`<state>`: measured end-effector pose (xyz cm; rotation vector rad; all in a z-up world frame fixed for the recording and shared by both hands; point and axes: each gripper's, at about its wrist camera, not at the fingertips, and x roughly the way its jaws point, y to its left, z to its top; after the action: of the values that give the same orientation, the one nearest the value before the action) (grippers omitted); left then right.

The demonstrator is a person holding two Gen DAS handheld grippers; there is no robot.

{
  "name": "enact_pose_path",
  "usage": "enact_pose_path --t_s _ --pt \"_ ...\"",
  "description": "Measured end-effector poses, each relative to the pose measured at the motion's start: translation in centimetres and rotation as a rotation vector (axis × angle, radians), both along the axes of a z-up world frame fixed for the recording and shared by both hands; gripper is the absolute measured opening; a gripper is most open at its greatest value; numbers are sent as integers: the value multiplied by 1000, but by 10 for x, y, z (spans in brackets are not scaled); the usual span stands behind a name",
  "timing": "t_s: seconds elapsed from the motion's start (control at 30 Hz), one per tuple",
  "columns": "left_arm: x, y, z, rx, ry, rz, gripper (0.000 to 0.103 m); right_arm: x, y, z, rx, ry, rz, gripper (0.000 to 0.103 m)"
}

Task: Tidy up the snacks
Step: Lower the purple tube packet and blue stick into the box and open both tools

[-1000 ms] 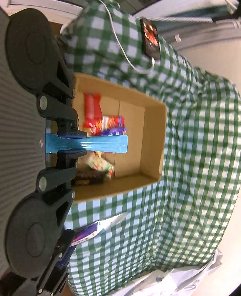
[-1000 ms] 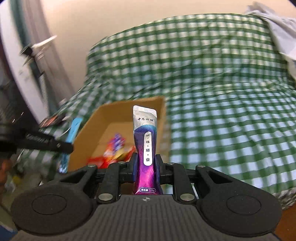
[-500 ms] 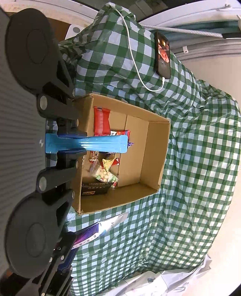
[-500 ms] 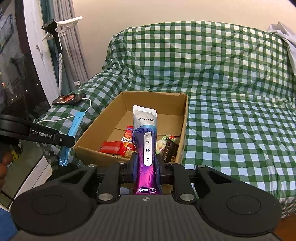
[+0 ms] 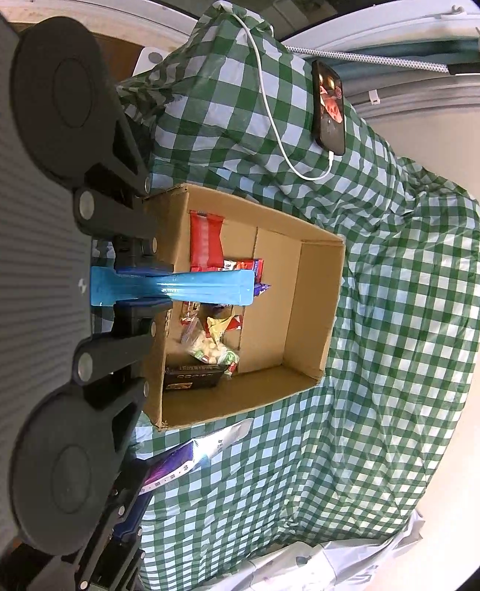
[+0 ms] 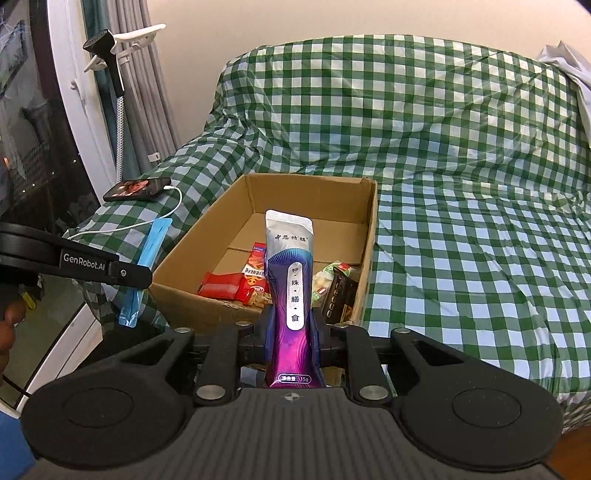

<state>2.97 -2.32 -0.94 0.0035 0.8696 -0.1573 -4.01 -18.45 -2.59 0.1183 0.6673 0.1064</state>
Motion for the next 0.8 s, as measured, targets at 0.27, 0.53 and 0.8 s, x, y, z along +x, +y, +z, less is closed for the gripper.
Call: enact_pose_path --t_s 0.27,0.53,0.8 --pt "16 2 -3 2 11 2 13 12 -1 -5 -4 26 5 20" --pt "44 4 -5 6 23 12 13 36 -6 -8 8 55 -10 20" --pt "78 1 -10 6 39 8 13 69 -9 -15 24 93 -15 20"
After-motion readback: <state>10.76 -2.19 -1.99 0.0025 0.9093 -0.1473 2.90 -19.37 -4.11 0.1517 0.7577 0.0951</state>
